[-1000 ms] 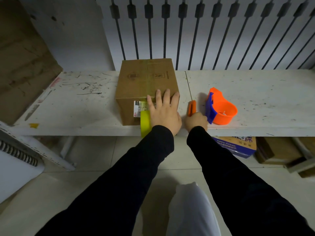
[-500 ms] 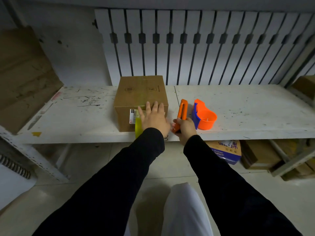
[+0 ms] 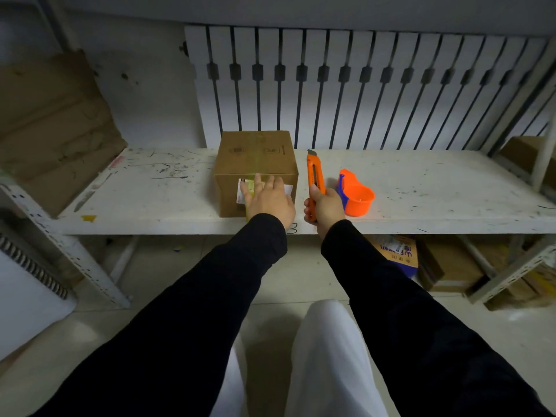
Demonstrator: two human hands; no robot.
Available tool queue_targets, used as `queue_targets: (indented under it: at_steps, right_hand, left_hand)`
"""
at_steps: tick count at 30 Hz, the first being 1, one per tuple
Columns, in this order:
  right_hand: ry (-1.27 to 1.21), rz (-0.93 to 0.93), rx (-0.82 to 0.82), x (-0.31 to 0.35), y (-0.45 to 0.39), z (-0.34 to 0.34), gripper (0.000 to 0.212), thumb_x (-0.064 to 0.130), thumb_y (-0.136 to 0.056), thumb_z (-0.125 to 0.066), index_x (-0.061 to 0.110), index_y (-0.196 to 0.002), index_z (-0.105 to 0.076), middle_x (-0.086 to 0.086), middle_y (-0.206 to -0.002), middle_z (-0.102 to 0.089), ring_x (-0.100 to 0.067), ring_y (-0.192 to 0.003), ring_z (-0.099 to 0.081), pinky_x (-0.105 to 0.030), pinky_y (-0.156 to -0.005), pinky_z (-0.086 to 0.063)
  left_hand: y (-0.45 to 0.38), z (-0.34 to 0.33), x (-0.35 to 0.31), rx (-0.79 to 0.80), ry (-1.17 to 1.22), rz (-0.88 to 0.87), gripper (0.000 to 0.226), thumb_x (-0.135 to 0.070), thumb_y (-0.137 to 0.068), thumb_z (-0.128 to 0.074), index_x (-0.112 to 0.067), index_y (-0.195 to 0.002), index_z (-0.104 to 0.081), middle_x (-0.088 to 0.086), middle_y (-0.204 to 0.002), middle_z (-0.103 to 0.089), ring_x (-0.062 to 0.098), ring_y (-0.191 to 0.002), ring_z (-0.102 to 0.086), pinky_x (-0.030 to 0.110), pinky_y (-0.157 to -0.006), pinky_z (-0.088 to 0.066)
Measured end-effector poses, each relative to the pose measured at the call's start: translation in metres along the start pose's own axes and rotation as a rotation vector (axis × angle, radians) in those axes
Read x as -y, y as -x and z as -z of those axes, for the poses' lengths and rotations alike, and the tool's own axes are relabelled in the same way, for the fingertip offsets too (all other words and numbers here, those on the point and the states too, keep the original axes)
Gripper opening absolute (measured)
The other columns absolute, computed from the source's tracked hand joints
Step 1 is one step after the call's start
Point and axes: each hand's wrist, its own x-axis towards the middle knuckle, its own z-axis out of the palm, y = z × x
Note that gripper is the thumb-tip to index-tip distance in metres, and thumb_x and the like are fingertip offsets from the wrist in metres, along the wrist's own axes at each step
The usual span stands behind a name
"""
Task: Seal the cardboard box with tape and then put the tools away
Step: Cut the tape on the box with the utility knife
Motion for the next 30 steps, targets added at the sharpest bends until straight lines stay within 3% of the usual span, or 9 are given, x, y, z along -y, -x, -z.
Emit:
queue_targets:
  at_steps: [11, 14, 18, 20, 22, 23, 26, 30]
  right_hand:
    - [0.264, 0.028, -0.036, 0.003, 0.012, -0.001, 0.032, 0.042, -0.093, -0.047, 0.011, -0.098, -0.052, -0.003, -0.07, -0.053, -0.014, -0.058, -0.051, -0.022, -0.053, -0.046]
    - [0.35, 0.112, 0.029, 0.002, 0.011, -0.003, 0.036, 0.046, -0.093, -0.044, 0.012, -0.103, -0.052, -0.008, -0.082, -0.055, -0.012, -0.063, -0.049, -0.022, -0.055, -0.042]
    - [0.476, 0.198, 0.13, 0.005, 0.006, -0.011, 0.035, 0.031, -0.098, -0.039, 0.011, -0.126, -0.046, -0.008, -0.096, -0.054, -0.007, -0.068, -0.05, -0.019, -0.057, -0.041]
    - [0.64, 0.248, 0.126, 0.005, -0.001, -0.016, 0.034, 0.03, -0.098, -0.04, 0.014, -0.127, -0.043, -0.007, -0.1, -0.053, -0.013, -0.078, -0.056, -0.024, -0.072, -0.047]
    - [0.933, 0.283, 0.089, 0.004, -0.007, -0.021, 0.032, 0.033, -0.098, -0.039, 0.02, -0.127, -0.042, -0.008, -0.101, -0.056, -0.026, -0.097, -0.057, -0.041, -0.096, -0.039]
    - [1.051, 0.298, 0.06, 0.005, -0.009, -0.024, 0.03, 0.032, -0.098, -0.038, 0.021, -0.126, -0.042, -0.01, -0.104, -0.059, -0.03, -0.103, -0.056, -0.045, -0.1, -0.034]
    - [1.159, 0.381, -0.01, 0.007, -0.012, -0.034, 0.025, 0.017, -0.097, -0.04, 0.017, -0.121, -0.045, -0.015, -0.109, -0.063, -0.036, -0.107, -0.055, -0.045, -0.099, -0.036]
    - [1.241, 0.45, -0.048, 0.003, -0.021, -0.042, 0.043, 0.005, -0.091, -0.04, 0.027, -0.128, -0.046, -0.012, -0.124, -0.057, -0.035, -0.121, -0.045, -0.051, -0.109, -0.023]
  left_hand:
    - [0.006, 0.0, 0.007, 0.011, -0.008, 0.026, 0.053, -0.031, -0.099, -0.032, -0.015, -0.148, -0.02, 0.003, -0.159, -0.018, 0.026, -0.148, -0.004, 0.053, -0.118, 0.001]
    - [0.002, -0.004, 0.017, 0.014, 0.074, 0.063, 0.053, -0.03, -0.098, -0.035, -0.015, -0.147, -0.022, 0.006, -0.158, -0.019, 0.028, -0.148, -0.006, 0.051, -0.119, -0.004]
    - [-0.003, -0.014, 0.036, 0.011, 0.162, 0.149, 0.053, -0.029, -0.097, -0.038, -0.012, -0.145, -0.025, 0.011, -0.157, -0.021, 0.032, -0.147, -0.007, 0.047, -0.12, -0.008]
    - [-0.006, -0.019, 0.044, 0.017, 0.164, 0.172, 0.053, -0.029, -0.097, -0.038, -0.01, -0.145, -0.027, 0.012, -0.155, -0.024, 0.033, -0.146, -0.009, 0.046, -0.12, -0.011]
    - [-0.011, -0.023, 0.05, 0.024, 0.175, 0.194, 0.052, -0.03, -0.097, -0.037, -0.009, -0.144, -0.027, 0.013, -0.154, -0.027, 0.033, -0.145, -0.014, 0.045, -0.12, -0.015]
    - [-0.014, -0.024, 0.052, 0.027, 0.19, 0.204, 0.052, -0.03, -0.097, -0.036, -0.008, -0.143, -0.029, 0.013, -0.152, -0.03, 0.033, -0.143, -0.019, 0.044, -0.119, -0.019]
    - [-0.025, -0.025, 0.056, 0.038, 0.312, 0.224, 0.048, -0.028, -0.098, -0.035, -0.006, -0.14, -0.033, 0.016, -0.142, -0.041, 0.033, -0.131, -0.04, 0.042, -0.109, -0.034]
    - [-0.036, -0.027, 0.061, 0.084, 0.525, 0.314, 0.044, -0.028, -0.099, -0.034, -0.005, -0.137, -0.036, 0.019, -0.138, -0.045, 0.034, -0.124, -0.048, 0.041, -0.102, -0.04]
